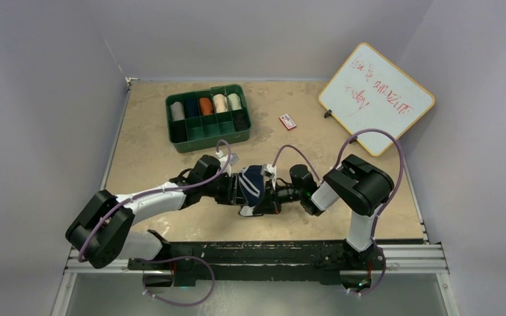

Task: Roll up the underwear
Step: Roll the underwear to the center of the board.

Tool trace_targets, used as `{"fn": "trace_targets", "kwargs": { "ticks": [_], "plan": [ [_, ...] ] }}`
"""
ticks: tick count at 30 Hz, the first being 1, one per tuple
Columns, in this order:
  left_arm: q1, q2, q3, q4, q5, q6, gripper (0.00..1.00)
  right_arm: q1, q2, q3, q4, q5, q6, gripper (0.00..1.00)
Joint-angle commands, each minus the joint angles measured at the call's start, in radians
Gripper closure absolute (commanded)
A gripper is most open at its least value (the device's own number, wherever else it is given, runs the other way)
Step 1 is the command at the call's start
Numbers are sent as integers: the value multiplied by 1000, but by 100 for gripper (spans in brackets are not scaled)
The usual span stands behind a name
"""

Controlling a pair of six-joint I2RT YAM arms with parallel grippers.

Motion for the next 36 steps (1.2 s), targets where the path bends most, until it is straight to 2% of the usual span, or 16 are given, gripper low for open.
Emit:
{"fn": "trace_targets", "kwargs": {
  "ticks": [1, 5, 11, 16, 31, 36],
  "plan": [
    [17, -61, -39, 32, -1, -9, 62, -22, 58, -12, 166, -2, 182, 100],
    [16, -101, -76, 41, 9, -7, 61, -43, 105, -18, 290, -18, 304, 100],
    [16, -101, -117, 99, 40, 10, 60, -76, 159, -1, 299, -32, 385, 100],
    [17, -63, -109, 145, 18, 16, 59, -92, 179, 32, 218, -42, 402, 100],
    [43, 125, -143, 385, -5, -93, 59, -134, 236, 19, 229, -55, 417, 100],
    [60, 176, -164, 465, 25, -115, 65, -145, 255, 14, 251, -63, 431, 99]
  ]
}}
